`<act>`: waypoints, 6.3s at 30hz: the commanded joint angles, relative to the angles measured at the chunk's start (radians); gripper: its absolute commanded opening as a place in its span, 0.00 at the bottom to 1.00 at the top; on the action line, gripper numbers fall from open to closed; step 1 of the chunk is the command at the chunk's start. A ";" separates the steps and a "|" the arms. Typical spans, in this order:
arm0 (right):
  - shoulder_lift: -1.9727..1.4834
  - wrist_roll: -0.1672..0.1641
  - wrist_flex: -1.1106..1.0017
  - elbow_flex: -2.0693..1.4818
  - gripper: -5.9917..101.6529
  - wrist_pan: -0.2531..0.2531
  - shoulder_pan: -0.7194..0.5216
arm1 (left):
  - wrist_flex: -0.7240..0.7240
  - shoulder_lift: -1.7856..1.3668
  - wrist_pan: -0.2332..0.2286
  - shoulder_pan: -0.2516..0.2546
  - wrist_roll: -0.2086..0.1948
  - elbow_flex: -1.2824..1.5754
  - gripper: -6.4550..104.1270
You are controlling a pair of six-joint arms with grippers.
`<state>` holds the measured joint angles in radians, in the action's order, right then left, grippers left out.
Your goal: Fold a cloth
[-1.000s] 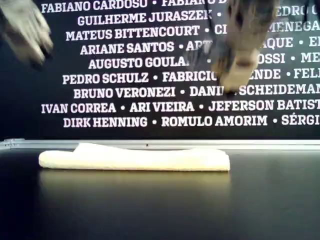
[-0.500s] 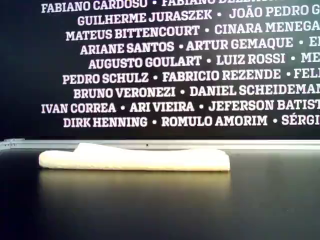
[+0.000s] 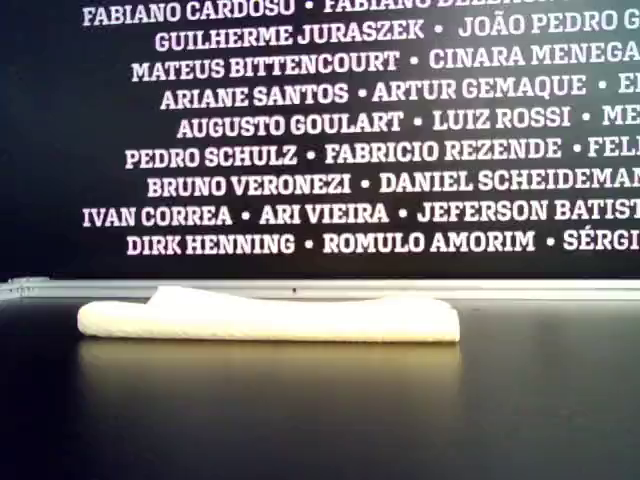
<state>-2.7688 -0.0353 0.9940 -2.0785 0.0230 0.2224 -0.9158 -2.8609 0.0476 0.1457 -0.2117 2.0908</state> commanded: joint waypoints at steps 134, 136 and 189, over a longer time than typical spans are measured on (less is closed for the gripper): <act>1.974 -0.002 -0.715 1.009 0.63 0.025 0.075 | 0.581 1.898 -0.005 0.067 0.324 -0.770 0.84; 1.982 -0.002 -0.715 1.009 0.63 0.025 0.075 | 0.581 1.917 -0.005 0.067 0.324 -0.798 0.84; 1.410 0.011 -0.716 0.310 0.04 0.026 0.095 | 0.480 1.405 0.014 0.084 0.310 -0.245 0.05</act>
<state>-1.2164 -0.0276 0.3206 -1.7349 0.0552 0.3175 -0.4264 -1.3238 0.0706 0.2286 0.1028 1.7825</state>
